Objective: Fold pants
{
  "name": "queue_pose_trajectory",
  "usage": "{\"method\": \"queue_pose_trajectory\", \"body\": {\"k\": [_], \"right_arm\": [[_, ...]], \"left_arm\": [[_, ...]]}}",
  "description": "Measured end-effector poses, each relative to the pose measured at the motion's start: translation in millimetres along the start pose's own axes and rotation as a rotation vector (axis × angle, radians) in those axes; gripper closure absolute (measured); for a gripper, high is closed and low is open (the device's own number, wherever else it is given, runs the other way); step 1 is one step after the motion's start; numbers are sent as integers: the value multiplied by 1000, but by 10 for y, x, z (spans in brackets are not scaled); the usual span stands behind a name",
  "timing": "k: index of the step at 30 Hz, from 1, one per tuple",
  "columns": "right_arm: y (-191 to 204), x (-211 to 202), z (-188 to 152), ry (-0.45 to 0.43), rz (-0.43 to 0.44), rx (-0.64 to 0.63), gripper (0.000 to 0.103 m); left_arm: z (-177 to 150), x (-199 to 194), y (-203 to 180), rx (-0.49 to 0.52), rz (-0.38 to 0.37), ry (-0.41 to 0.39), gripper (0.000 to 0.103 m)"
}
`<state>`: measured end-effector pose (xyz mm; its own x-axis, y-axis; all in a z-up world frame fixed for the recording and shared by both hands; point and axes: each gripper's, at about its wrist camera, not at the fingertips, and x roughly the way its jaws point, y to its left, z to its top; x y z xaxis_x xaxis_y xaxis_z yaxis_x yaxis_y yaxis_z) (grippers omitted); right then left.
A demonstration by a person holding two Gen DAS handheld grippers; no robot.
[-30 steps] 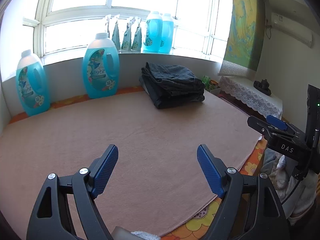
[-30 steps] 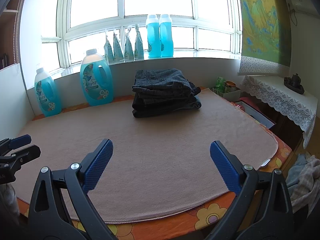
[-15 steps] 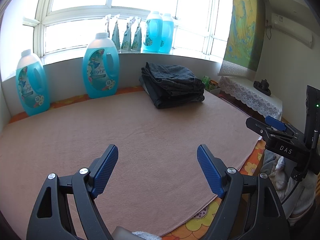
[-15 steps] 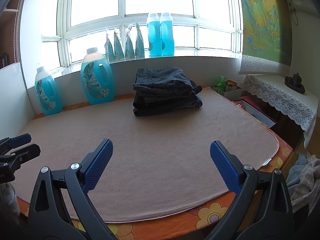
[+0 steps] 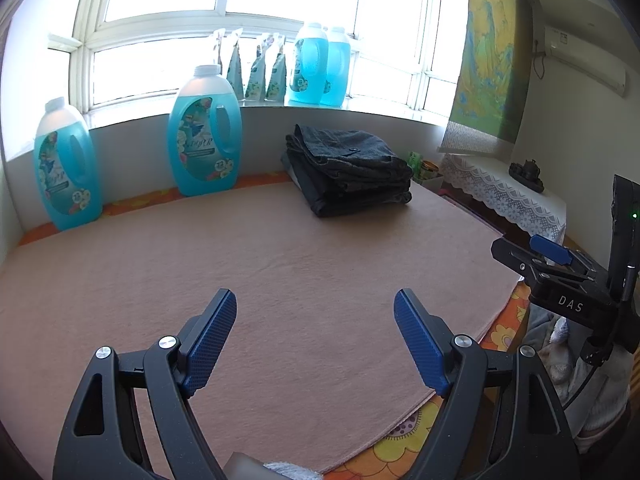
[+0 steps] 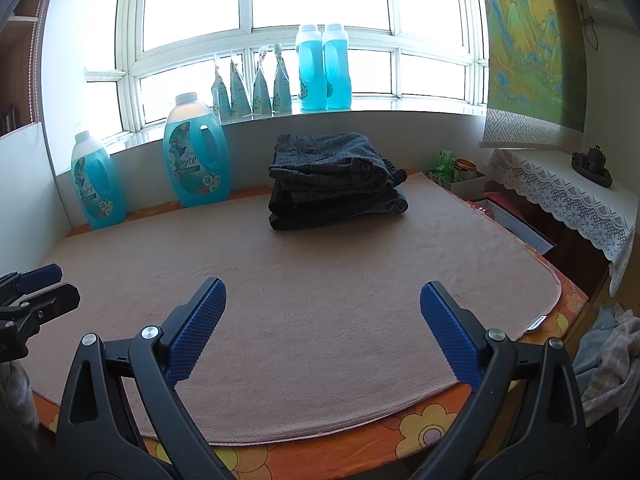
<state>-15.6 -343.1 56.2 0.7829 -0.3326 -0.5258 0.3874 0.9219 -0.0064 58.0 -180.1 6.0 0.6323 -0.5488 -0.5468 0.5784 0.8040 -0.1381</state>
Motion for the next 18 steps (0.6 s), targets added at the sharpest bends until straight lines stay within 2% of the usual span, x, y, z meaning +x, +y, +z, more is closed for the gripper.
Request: {"method": "queue_pose_trajectory", "body": {"k": [18], "right_arm": [[52,-13,-39,3,-5,-2,4]], "left_arm": [[-10,-2,-1,-7,22,-10,22]]}}
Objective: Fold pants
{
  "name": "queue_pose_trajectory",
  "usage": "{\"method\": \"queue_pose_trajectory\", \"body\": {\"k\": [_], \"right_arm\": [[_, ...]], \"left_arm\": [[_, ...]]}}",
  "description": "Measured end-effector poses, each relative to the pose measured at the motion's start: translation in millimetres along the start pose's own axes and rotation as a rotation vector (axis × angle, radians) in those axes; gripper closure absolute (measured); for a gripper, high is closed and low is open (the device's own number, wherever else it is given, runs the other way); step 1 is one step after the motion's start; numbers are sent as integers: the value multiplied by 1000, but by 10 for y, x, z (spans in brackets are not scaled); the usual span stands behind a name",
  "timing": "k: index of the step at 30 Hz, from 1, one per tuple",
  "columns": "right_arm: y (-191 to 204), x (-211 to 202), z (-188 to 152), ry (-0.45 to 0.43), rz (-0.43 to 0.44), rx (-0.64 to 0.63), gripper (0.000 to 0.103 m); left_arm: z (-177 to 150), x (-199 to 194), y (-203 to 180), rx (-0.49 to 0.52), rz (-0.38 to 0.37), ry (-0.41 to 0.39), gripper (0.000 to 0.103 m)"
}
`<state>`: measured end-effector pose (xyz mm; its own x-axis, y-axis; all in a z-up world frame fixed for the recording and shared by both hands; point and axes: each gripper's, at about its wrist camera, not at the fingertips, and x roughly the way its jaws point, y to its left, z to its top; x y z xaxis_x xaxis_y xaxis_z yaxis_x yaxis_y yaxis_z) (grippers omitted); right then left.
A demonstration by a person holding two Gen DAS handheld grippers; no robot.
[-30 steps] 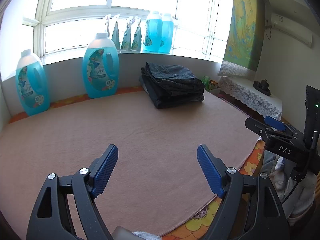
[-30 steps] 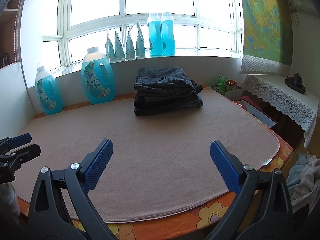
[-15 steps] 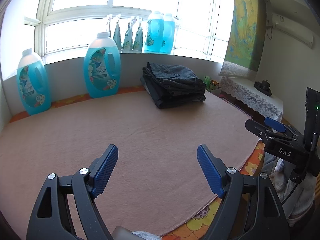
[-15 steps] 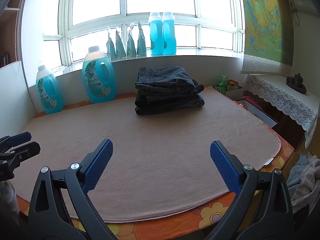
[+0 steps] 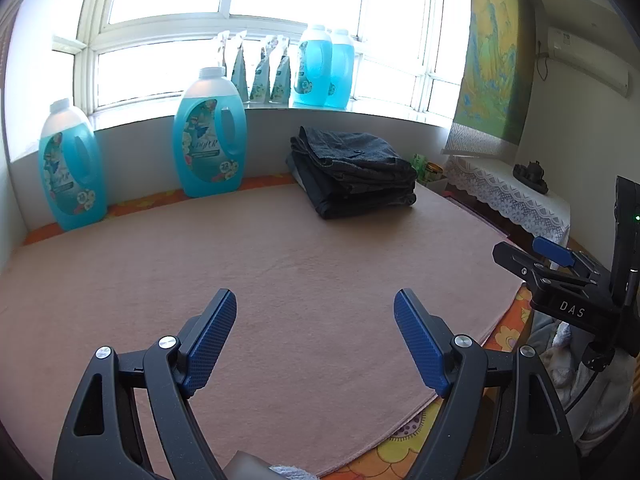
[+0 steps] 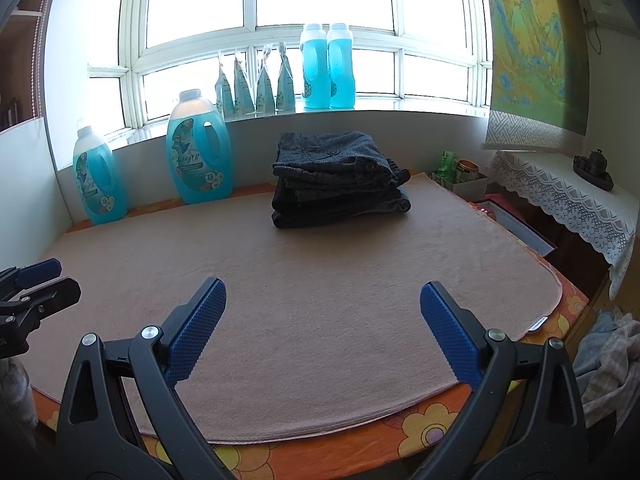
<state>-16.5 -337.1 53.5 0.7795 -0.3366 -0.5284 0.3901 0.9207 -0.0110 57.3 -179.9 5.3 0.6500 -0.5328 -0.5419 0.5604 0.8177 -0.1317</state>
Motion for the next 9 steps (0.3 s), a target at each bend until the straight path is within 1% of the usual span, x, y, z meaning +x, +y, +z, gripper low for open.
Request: {"method": "queue_pose_trajectory", "body": {"k": [5,9], "right_arm": [[-2,19,-1,1,4,0,4],[-7,33,-1,3,5,-2,4]], "left_arm": [[-21,1,-4,-9,-15,-8,22],[-25,24,3,-6,-13,1,22]]}}
